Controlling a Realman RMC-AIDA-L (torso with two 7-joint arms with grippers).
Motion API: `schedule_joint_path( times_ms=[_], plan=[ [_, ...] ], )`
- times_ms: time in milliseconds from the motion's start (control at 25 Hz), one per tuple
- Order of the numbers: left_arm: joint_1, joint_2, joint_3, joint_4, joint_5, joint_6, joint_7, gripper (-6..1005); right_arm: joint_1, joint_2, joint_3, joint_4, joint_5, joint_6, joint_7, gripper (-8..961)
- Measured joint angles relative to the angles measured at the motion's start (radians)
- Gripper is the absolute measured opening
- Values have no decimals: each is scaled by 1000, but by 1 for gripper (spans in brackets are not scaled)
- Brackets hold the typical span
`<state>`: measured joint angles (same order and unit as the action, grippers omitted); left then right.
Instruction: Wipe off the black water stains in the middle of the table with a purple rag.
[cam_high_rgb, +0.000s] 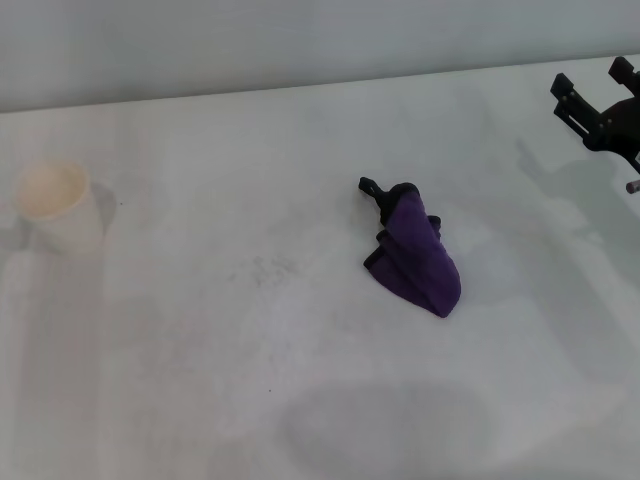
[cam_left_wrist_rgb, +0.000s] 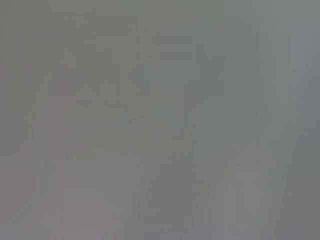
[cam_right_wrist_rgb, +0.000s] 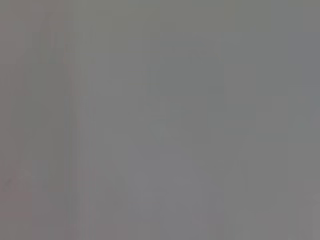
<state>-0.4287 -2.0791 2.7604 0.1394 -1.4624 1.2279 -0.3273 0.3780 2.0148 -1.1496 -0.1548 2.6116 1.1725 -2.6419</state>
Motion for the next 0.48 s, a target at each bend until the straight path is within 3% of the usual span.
schedule_joint_path(
  times_ms=[160, 480],
  plan=[
    [-14, 0, -6, -2, -3, -33, 1, 888, 14, 1, 4, -1, 1, -14, 2, 844],
    [-112, -4, -15, -10, -19, -179, 7, 887, 68, 4, 25, 1, 1, -104, 20, 845]
  ],
)
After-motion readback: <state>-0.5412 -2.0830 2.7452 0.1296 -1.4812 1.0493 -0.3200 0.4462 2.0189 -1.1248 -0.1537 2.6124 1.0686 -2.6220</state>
